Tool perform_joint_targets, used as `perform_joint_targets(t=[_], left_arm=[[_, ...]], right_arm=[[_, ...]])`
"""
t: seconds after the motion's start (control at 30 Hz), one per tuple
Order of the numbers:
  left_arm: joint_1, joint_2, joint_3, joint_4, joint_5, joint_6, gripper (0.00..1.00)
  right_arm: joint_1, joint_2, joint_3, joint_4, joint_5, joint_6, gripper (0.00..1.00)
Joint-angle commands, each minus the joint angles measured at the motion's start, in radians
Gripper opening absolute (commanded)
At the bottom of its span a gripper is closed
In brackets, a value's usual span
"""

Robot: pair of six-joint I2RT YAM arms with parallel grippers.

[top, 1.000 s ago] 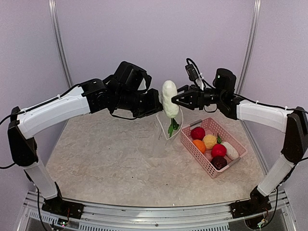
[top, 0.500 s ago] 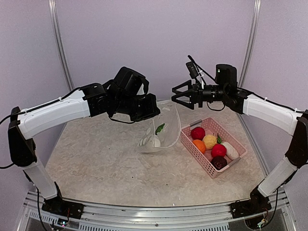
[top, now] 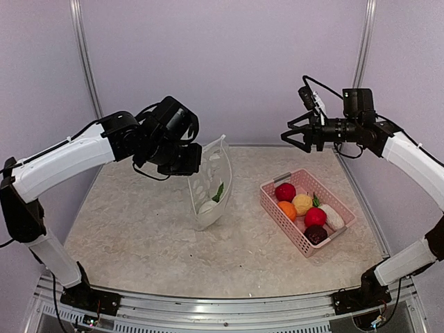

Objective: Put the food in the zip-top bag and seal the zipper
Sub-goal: Place the fake vegetable in the zipper food storage bag, then pick up the fake fruit from the bin.

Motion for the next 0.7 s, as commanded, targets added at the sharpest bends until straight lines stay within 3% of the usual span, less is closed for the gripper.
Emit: perform_joint_targets(t=[0.0,0.1,0.2,0.4,0.67], left_arm=[[0.011,-0.116,0.039,-0.211,-0.160,0.099,0.00],[0.012,-0.152,0.058,-0.274,-0.184,0.130,0.00],[0.010,-0.155,0.048,-0.258,-0.116,0.145,0.00],[0.003,-0.057,-0.013,-0.111,0.043,0.095,0.00],[-0.041,0.111,0.024,-0.072,0.026,0.101,0.00]], right_arm=[[-0.087,-0.009,-0.076,-0.189,0.161,-0.102,0.68],[-0.125,-0.002,-0.117,-0.251,0.250,-0.146,0.65],[-0.147,-0.007,-0.177,-0.278,0.316,-0.189,0.64],[-0.149,0.005,-0.263,-0.279,0.500,-0.243,0.77],[-0.149,0.106,-0.346,-0.201,0.602,-0.301,0.82]])
